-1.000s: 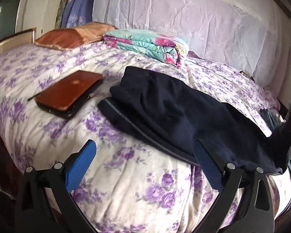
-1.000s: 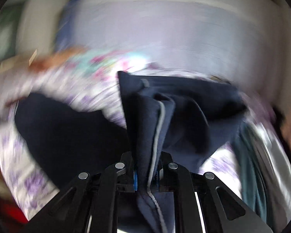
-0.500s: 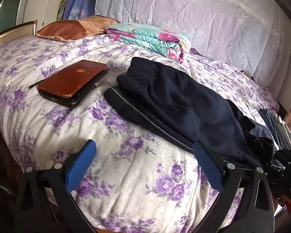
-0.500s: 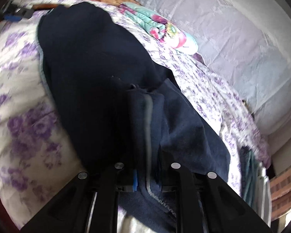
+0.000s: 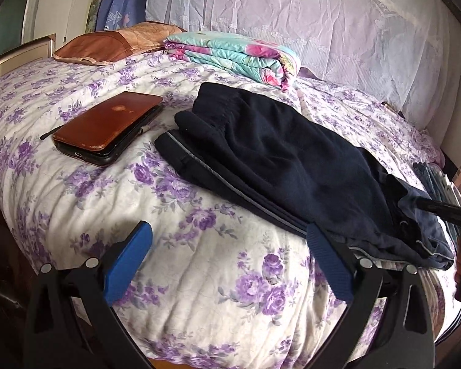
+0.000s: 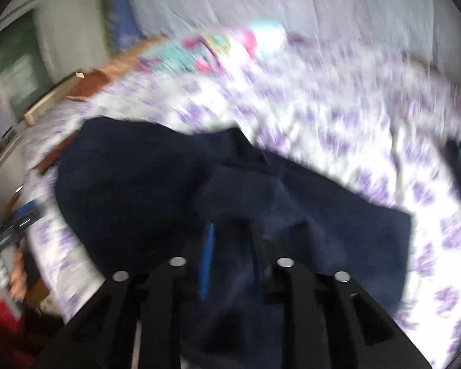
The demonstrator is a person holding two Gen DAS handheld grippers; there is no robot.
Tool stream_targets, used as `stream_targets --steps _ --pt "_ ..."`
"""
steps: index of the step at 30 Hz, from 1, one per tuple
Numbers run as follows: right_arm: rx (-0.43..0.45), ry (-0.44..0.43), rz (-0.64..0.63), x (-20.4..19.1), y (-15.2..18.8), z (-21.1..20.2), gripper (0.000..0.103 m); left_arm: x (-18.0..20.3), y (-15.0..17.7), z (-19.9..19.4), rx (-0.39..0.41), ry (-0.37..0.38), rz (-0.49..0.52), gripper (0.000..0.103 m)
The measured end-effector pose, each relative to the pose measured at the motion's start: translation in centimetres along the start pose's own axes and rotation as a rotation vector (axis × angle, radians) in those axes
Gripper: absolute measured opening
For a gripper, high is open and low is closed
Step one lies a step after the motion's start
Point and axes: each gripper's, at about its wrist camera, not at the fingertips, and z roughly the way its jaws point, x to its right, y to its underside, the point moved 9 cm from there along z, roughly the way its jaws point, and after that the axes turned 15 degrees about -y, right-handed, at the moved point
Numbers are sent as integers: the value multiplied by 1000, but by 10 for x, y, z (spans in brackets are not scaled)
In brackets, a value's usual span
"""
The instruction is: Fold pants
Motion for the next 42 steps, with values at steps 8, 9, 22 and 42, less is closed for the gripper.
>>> stream_targets --steps 8,9,22,42 --pt "73 -32 20 -12 -9 -10 20 0 2 2 -22 -7 14 98" --pt "106 -20 -13 -21 -8 -21 20 0 2 3 -25 -10 13 98" --pt "197 -26 -58 -24 6 -35 42 3 -20 27 -169 136 -99 98" --pt "279 114 -126 -15 23 -60 67 -14 -58 75 -209 151 -419 68"
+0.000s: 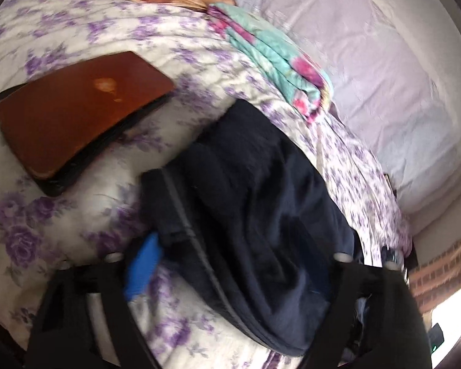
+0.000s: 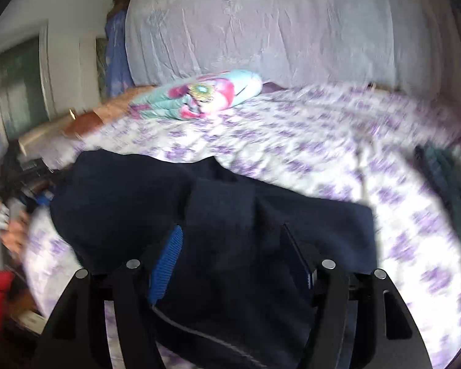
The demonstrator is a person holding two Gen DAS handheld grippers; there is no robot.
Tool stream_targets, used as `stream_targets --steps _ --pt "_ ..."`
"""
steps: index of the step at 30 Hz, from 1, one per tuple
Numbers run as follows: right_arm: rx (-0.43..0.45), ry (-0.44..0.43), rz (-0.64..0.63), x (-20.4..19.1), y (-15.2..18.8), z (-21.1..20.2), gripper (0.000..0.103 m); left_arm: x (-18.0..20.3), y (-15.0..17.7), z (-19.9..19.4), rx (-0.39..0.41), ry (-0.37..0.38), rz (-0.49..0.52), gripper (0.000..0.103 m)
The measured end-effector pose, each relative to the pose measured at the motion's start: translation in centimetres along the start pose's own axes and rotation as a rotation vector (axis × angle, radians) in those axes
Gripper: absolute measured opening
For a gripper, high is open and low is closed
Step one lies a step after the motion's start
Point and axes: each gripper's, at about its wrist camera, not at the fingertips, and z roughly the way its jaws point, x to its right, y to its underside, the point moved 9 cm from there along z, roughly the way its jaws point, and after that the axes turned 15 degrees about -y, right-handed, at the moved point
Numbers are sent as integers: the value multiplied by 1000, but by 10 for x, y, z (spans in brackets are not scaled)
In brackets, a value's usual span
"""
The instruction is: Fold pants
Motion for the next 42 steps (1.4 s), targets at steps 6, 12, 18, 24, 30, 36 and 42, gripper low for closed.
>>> stream_targets --steps 6,12,18,24,30,36,42 --pt "-172 -13 -36 4 22 28 72 -9 -3 1 7 13 -20 36" --pt "-185 10 -43 10 30 23 76 -1 -6 -14 60 7 23 27" --pt "-87 -58 7 20 16 4 81 40 -5 -59 238 -47 200 25" --pt "58 52 153 87 13 -45 86 109 11 -100 395 -65 415 22" --pt "119 0 358 147 41 -59 86 198 48 -123 491 -13 619 19" --pt "215 -157 631 182 60 -59 86 290 134 -140 535 98 853 19" --pt "273 -207 671 182 63 -67 86 335 269 -101 491 140 1159 19"
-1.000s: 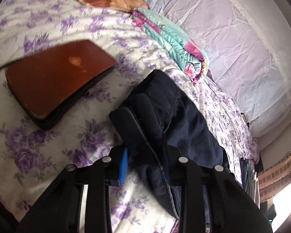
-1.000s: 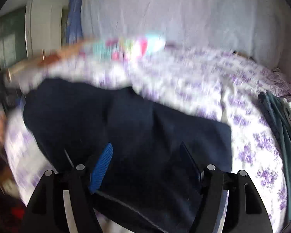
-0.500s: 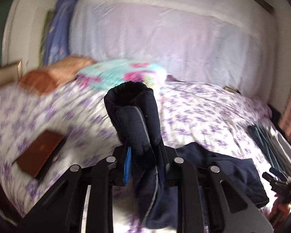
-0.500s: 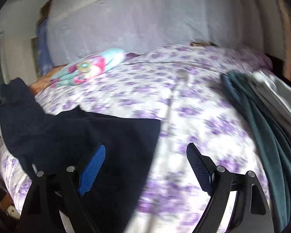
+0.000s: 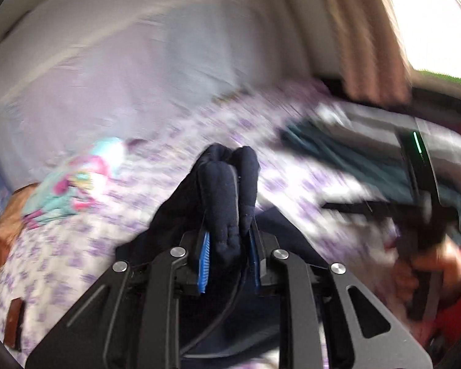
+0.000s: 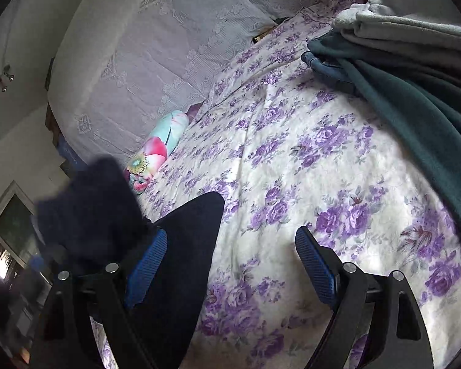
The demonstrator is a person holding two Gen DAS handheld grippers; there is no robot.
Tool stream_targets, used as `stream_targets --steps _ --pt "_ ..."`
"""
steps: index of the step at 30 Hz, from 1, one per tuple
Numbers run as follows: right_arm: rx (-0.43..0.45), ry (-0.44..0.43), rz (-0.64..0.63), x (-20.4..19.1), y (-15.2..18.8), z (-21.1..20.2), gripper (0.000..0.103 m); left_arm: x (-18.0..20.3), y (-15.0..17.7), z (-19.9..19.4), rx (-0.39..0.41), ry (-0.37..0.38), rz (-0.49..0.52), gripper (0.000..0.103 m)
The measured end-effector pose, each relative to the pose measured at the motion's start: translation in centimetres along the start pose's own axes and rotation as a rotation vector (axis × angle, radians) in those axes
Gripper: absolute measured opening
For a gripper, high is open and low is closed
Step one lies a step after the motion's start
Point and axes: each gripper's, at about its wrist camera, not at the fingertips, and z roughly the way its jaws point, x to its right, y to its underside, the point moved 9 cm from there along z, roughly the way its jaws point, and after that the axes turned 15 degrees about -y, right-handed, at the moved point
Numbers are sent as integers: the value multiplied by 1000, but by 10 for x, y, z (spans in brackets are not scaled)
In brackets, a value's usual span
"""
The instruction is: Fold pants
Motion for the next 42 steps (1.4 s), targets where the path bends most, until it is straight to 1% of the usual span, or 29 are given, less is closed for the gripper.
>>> stream_targets --steps 1,3,6,7,8,9,10,11,13,15,17,19,20,21,23,25,26,27,28,29,30,32,33,35,37,39,40,41,42 --pt "4 -6 6 0 0 -2 86 20 17 9 -38 20 30 19" --pt "11 -19 20 2 -2 -3 86 37 39 20 -86 32 48 19" --pt "11 -20 23 2 -1 -5 86 43 51 18 -96 29 70 22" --pt "8 -17 19 1 -1 -5 86 42 51 13 -96 47 63 29" --pt "6 -15 15 1 -1 -4 86 40 51 8 -103 100 40 44" --pt "7 -14 13 0 -1 -4 86 40 49 2 -109 147 13 54" --pt "10 -15 16 0 -1 -5 86 33 47 -9 -109 211 -42 71" --pt "12 -16 16 -1 -1 -5 86 26 45 -14 -101 231 -73 79" --pt "15 -12 6 -3 -2 -4 86 5 39 -29 -77 234 -128 81" --pt "10 -15 -46 -15 -5 -3 85 -18 36 -31 -75 191 -168 82" --pt "2 10 -157 -39 -11 -2 85 -44 32 -23 -98 125 -225 82" --pt "-8 71 -356 -81 -18 2 85 -60 34 -9 -150 99 -277 82" --pt "-15 98 -432 -98 -20 6 85 -63 37 4 -207 114 -290 82" --pt "-25 120 -482 -110 -22 11 85 -59 42 14 -249 130 -283 82" --pt "-74 164 -543 -120 -22 31 85 -47 59 32 -304 105 -238 82" --pt "-162 255 -543 -99 -15 59 85 -29 82 45 -327 55 -138 85" --pt "-233 333 -540 -75 -8 78 86 -26 87 47 -311 39 -130 86" --pt "-264 361 -532 -55 -3 89 94 -26 90 48 -291 27 -138 86" --pt "-257 341 -488 -42 -3 91 99 -27 90 47 -286 29 -143 86" --pt "-262 284 -388 -34 -7 88 99 -31 87 45 -297 49 -156 86" --pt "-256 261 -347 -32 -11 83 98 -36 84 41 -298 75 -184 85" --pt "-199 286 -382 -38 -18 70 92 -53 73 31 -268 103 -234 85" --pt "-163 286 -410 -47 -20 58 90 -69 66 24 -236 72 -249 85" --pt "-132 225 -438 -70 -17 40 90 -101 54 24 -200 -7 -266 90" --pt "-126 211 -522 -95 -5 25 90 -121 53 34 -226 -54 -286 90" --pt "-160 239 -603 -104 10 22 90 -132 63 57 -303 -80 -297 90" --pt "-193 267 -622 -101 18 25 90 -132 74 71 -355 -90 -280 90" --pt "-248 325 -632 -86 29 32 90 -129 84 81 -390 -105 -266 90" --pt "-276 346 -620 -75 36 36 94 -125 97 91 -426 -109 -254 91"
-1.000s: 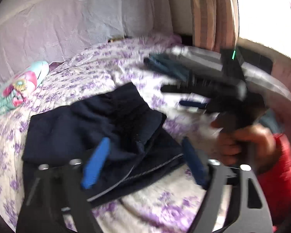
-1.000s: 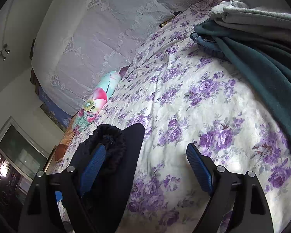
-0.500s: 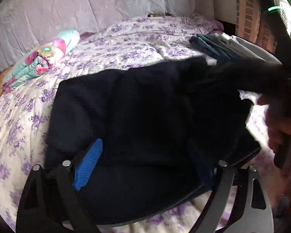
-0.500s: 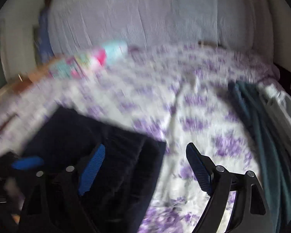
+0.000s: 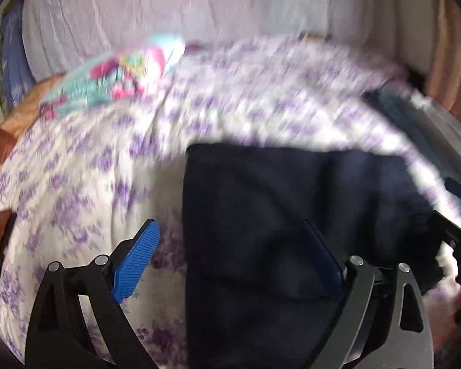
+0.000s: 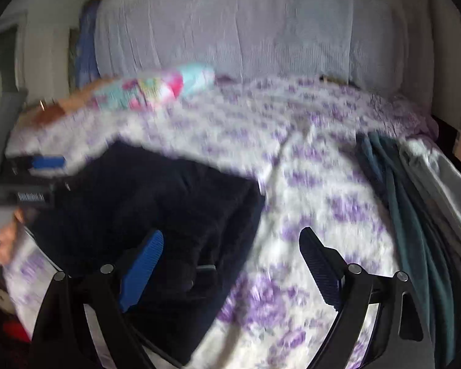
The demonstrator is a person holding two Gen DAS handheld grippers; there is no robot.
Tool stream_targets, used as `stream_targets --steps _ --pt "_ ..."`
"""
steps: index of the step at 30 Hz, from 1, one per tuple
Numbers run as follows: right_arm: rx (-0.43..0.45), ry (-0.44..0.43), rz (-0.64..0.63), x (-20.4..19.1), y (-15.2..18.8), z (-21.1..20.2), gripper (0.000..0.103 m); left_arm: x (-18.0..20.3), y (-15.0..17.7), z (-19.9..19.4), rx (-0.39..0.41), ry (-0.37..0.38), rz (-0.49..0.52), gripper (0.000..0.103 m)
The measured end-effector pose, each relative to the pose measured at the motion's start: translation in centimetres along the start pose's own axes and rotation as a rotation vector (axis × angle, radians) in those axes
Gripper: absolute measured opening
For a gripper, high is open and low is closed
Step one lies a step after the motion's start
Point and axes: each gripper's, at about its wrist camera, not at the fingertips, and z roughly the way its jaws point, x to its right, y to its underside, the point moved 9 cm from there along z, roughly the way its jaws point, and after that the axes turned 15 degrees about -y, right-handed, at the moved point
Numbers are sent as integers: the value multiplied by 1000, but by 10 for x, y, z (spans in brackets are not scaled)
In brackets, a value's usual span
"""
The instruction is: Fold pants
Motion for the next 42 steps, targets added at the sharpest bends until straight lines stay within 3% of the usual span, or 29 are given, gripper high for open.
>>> stream_targets --steps 3,5,7,10,12,19,22,25,28,31,36,38,42 --pt "-42 -78 120 16 9 11 96 -1 13 14 -13 33 -55 96" --pt "-35 -45 82 14 7 10 96 -6 12 11 -20 39 -70 95" --pt "-1 -17 36 5 1 -2 96 -12 11 -3 33 6 -52 95" --pt "79 -44 2 -13 -12 -29 96 -11 11 -25 114 -59 10 95" --pt "104 -58 -6 -21 -18 -36 96 -11 14 -30 122 -63 17 95" --pt "64 -44 -28 -33 -14 -18 96 -16 25 -30 101 -45 -24 95" --pt "-62 -18 -4 -21 8 13 96 -15 28 -27 96 -40 -29 95" --pt "-81 -88 81 -10 16 23 96 -15 29 -25 90 -31 -39 95" --pt "-77 -95 86 -9 16 23 96 -16 30 -24 85 -23 -49 95" --pt "-45 -92 79 -11 10 14 96 -16 29 -25 86 -26 -46 95" --pt "106 -87 48 -12 -31 -23 96 -27 9 -39 141 -56 -41 95" --pt "142 -88 24 -14 -49 -29 91 -35 -5 -43 152 -51 -60 95" --pt "137 -135 -11 -27 -71 -19 62 -43 -39 -35 136 -36 -94 95"
